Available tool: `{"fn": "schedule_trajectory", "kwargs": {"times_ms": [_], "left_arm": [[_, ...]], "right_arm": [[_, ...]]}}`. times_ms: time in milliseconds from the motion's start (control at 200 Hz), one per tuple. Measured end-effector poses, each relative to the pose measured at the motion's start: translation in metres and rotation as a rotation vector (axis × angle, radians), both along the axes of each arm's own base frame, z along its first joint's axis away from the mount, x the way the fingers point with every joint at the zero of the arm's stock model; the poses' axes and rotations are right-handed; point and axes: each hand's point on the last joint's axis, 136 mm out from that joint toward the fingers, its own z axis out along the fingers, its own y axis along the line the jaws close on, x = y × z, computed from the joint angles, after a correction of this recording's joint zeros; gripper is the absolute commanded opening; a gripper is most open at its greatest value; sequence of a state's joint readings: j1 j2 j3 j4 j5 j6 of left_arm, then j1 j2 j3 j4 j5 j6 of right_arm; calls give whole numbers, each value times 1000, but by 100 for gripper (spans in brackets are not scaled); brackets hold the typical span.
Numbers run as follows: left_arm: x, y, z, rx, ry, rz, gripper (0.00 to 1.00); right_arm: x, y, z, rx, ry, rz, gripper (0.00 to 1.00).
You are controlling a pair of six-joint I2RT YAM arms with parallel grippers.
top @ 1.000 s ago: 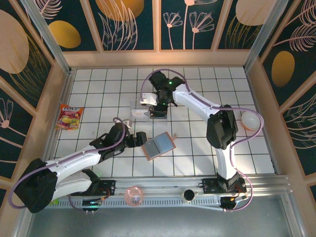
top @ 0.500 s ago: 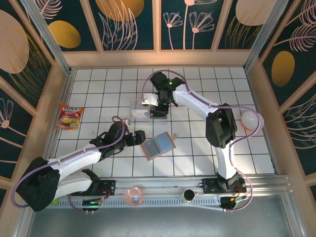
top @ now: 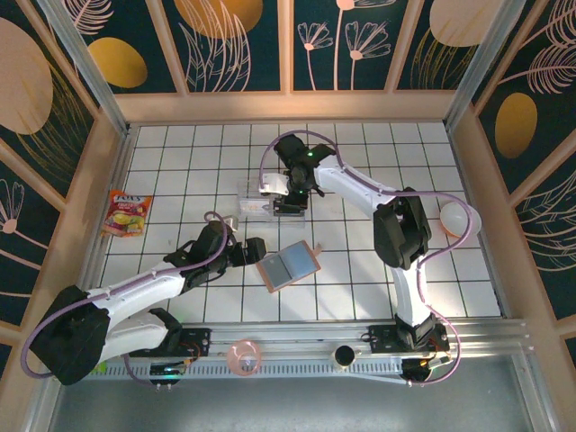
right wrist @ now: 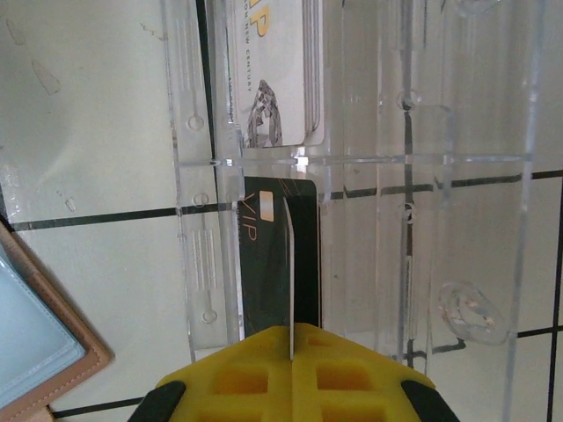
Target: Take the credit cards out of the card holder
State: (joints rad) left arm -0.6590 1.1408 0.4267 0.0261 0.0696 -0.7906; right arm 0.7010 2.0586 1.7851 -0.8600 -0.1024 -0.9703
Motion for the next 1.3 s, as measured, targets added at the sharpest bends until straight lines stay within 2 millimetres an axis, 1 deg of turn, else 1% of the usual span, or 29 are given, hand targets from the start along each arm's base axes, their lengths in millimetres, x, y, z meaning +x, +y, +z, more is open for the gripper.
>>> {"fn": "schedule_trajectory", "kwargs": {"times_ms": [50, 95, 125, 190, 260, 380, 450, 611, 666, 751, 821, 886, 956, 996, 1066, 1141, 1231, 1301], "left_arm": [[0, 0, 0, 0, 0, 0, 94], [0, 0, 0, 0, 0, 0, 95], [0, 0, 0, 0, 0, 0, 95], [0, 0, 0, 0, 0, 0, 95], [0, 0, 0, 0, 0, 0, 95], [0, 0, 2, -8, -7, 2, 99], [0, 0, 4, -19, -15, 6, 99], [-2, 2, 12, -57, -41, 19, 99], [-3, 2, 16, -74, -55, 24, 99], [-3, 4, 24, -98, -78, 35, 99], [-3, 6, 32, -117, -102, 47, 99], [-3, 8, 38, -135, -127, 59, 99], [-4, 13, 42, -148, -149, 76, 99], [-5, 15, 43, -153, -159, 86, 99], [-8, 20, 41, -160, -166, 99, 99], [-12, 25, 33, -160, -160, 112, 99], [-18, 30, 22, -157, -142, 121, 99], [-21, 32, 15, -150, -129, 124, 98]], "right_arm": [[-1, 1, -3, -5, 7, 3, 0], [-2, 2, -7, -10, 12, 5, 2], [-3, 2, -8, -12, 14, 7, 6], [-4, 3, -11, -16, 19, 9, 18], [-3, 6, -12, -12, 14, 9, 25], [1, 9, -9, 5, -1, -6, 30], [3, 12, -6, 18, -4, -21, 31], [8, 28, 15, 101, -32, -72, 34], [7, 35, 26, 146, -42, -94, 34], [3, 46, 50, 249, -76, -162, 35], [-5, 48, 67, 327, -103, -230, 35], [-15, 48, 78, 394, -108, -302, 36], [-26, 47, 83, 464, -100, -385, 36], [-33, 45, 83, 494, -86, -433, 37], [-47, 39, 77, 537, -51, -528, 38], [-67, 29, 62, 557, 7, -613, 37], [-99, 20, 38, 548, 86, -678, 38], [-127, 19, 18, 519, 145, -694, 38]]}}
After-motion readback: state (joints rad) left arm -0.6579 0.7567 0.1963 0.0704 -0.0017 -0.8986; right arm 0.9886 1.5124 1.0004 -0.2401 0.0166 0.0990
